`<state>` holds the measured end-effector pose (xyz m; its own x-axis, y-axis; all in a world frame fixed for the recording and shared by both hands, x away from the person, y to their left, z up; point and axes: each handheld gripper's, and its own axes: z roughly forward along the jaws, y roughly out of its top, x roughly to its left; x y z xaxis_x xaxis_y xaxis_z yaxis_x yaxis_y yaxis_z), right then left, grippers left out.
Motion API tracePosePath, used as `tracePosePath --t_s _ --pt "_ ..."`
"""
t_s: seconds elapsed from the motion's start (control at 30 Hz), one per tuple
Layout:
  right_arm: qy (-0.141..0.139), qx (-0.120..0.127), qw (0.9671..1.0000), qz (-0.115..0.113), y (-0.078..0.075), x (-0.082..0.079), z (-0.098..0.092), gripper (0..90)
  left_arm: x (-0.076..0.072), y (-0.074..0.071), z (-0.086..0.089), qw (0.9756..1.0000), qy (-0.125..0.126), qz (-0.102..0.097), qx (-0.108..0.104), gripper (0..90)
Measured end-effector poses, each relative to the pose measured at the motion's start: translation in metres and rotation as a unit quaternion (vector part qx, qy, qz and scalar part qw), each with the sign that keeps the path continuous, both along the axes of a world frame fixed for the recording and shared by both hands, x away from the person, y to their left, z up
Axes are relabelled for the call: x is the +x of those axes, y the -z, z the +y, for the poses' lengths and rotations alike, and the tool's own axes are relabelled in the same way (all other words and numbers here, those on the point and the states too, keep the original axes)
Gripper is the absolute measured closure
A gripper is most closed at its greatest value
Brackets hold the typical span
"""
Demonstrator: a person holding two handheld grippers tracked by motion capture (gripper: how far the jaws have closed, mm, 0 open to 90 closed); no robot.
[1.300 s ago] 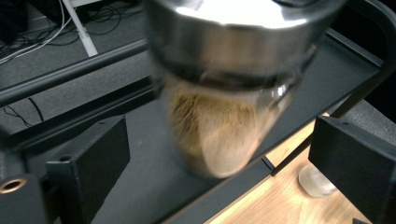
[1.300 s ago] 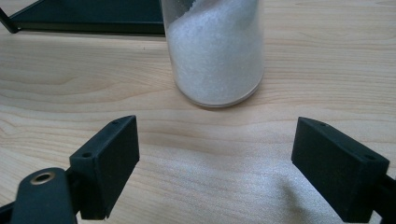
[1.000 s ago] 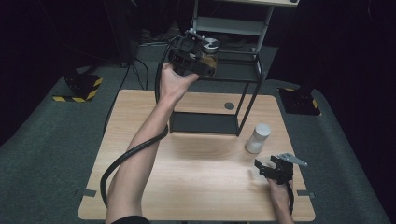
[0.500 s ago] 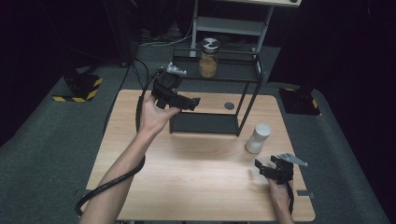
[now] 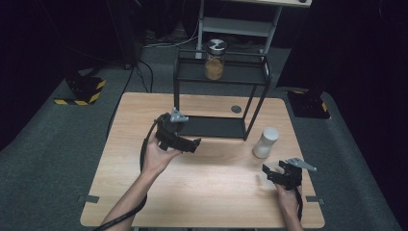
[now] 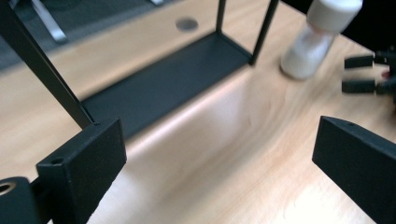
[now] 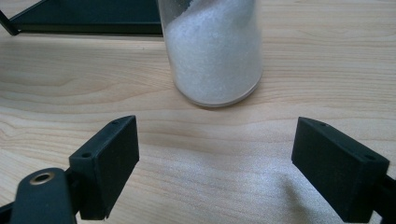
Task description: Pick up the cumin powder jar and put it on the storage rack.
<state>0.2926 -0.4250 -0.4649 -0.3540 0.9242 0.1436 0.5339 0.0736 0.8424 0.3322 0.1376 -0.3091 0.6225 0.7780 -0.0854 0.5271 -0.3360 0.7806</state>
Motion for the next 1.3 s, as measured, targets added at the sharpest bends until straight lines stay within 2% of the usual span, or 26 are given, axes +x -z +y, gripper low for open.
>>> tracePosePath --t_s 0.07,0.13,0.17,0.2,0.23,0.27,0.3,0.4,0.43,0.47,0.6,0.67,0.77,0.83,0.9,0.93,1.0,1.23,1.3 --pt "-0.001 0.001 1.0000 0.001 0.000 0.000 0.000 13.9 -0.001 0.015 0.003 0.9999 -0.002 0.012 -0.007 2.6" --pt "-0.002 0.000 1.0000 0.003 0.000 0.001 0.000 13.9 -0.002 0.028 0.003 0.9998 -0.008 0.020 0.000 2.7" --pt "-0.002 -0.001 1.0000 0.004 -0.001 0.001 0.000 13.9 -0.004 0.041 0.004 0.9995 -0.021 0.024 -0.006 2.7" --pt "-0.002 -0.001 1.0000 0.004 -0.001 0.001 0.000 13.9 -0.004 0.041 0.004 0.9995 -0.021 0.024 -0.006 3.0" --pt "-0.002 -0.003 1.0000 0.004 -0.001 0.002 0.001 13.9 -0.004 0.046 0.006 0.9993 -0.023 0.028 -0.012 3.0" --pt "-0.002 -0.004 1.0000 0.004 -0.001 0.002 0.001 13.8 -0.004 0.056 0.006 0.9991 -0.026 0.031 -0.014 3.0" --pt "-0.003 -0.004 1.0000 0.004 -0.001 0.002 0.001 13.7 -0.004 0.056 0.006 0.9991 -0.026 0.031 -0.014 3.0" --pt "-0.004 -0.004 1.0000 0.003 -0.001 0.001 0.001 13.5 -0.006 0.069 -0.001 0.9992 -0.026 0.029 0.006 3.0" --pt "-0.004 -0.003 1.0000 0.004 -0.001 0.002 0.001 13.5 -0.007 0.078 -0.008 0.9990 -0.026 0.029 0.023 3.1" --pt "-0.004 -0.003 1.0000 0.004 -0.001 0.002 0.001 13.5 -0.007 0.078 -0.008 0.9990 -0.026 0.029 0.023 3.2" --pt "-0.003 -0.006 1.0000 0.005 -0.002 0.002 0.002 13.5 -0.010 0.094 -0.021 0.9977 -0.017 0.027 0.060 3.4" --pt "-0.004 -0.008 0.9999 0.007 -0.002 0.003 0.002 13.5 -0.012 0.101 -0.024 0.9970 -0.013 0.025 0.072 3.6" --pt "-0.006 -0.009 0.9999 0.009 -0.003 0.003 0.003 13.4 -0.014 0.114 -0.023 0.9973 -0.020 0.028 0.065 3.5" --pt "-0.006 -0.010 0.9999 0.008 -0.003 0.003 0.003 13.5 -0.014 0.116 -0.023 0.9974 -0.022 0.028 0.063 3.5" --pt "-0.005 -0.010 0.9999 0.009 -0.003 0.003 0.003 13.5 -0.013 0.124 -0.020 0.9976 -0.036 0.033 0.049 3.5" --pt "-0.005 -0.010 0.9999 0.009 -0.003 0.003 0.003 13.5 -0.013 0.124 -0.020 0.9976 -0.036 0.033 0.049 3.5" --pt "-0.004 -0.010 0.9999 0.011 -0.003 0.004 0.003 13.5 -0.010 0.130 -0.017 0.9973 -0.050 0.043 0.034 3.5" --pt "-0.004 -0.010 0.9999 0.011 -0.003 0.004 0.003 13.5 -0.010 0.139 -0.018 0.9962 -0.073 0.041 0.024 3.4" --pt "-0.004 -0.010 0.9999 0.011 -0.003 0.004 0.003 13.5 -0.011 0.141 -0.019 0.9960 -0.079 0.036 0.022 3.3"
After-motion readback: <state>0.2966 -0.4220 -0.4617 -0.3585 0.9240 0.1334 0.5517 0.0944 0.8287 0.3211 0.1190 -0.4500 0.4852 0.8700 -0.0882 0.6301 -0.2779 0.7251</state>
